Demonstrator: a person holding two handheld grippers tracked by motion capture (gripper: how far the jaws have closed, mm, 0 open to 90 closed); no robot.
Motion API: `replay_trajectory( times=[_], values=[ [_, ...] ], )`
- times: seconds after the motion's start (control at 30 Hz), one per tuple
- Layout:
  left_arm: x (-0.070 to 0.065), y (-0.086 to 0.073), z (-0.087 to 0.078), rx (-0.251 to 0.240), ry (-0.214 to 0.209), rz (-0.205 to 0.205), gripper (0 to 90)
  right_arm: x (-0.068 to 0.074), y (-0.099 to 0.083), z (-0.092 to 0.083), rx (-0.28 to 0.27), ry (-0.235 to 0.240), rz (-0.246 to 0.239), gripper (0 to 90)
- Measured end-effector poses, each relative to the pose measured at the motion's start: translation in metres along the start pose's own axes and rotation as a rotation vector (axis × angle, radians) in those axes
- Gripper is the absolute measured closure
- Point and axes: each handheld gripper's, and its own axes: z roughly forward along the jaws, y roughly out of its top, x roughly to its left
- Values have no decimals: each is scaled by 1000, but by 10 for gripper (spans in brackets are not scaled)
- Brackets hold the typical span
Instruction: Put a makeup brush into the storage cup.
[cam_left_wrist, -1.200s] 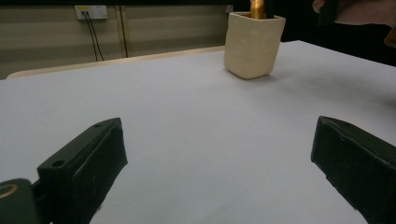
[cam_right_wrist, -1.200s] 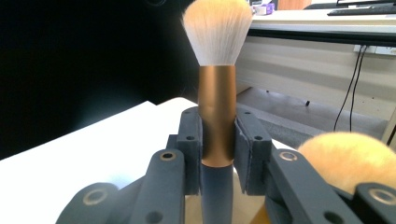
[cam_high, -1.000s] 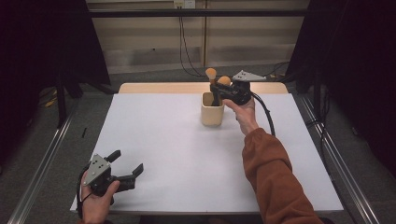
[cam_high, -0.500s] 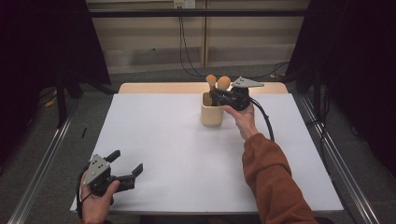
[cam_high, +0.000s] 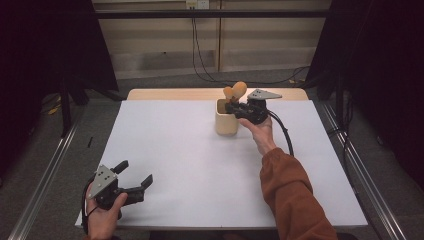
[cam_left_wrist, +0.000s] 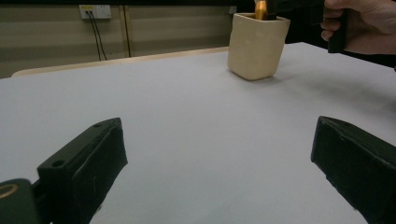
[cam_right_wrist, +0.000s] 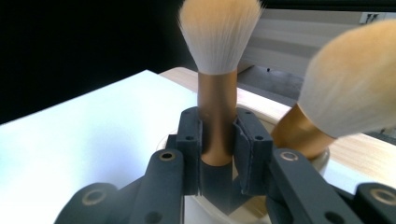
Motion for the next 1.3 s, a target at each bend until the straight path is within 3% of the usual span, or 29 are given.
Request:
replay_trajectory(
  times=[0.33,0.47,0.67,1.07,1.3],
  values=[
    [2,0,0,1,6,0,32,2,-5,0,33,16,-2,735],
    [2,0,1,2,3,-1,32,0,-8,-2,23,13,9,713],
    [2,0,1,11,7,6,32,-1,-9,-6,20,-5,30,604],
    [2,1,4,15,8,3,32,4,-8,-16,7,-16,15,346],
    [1,1,5,15,9,4,32,-5,-13,-26,18,-48,50,219]
  ],
)
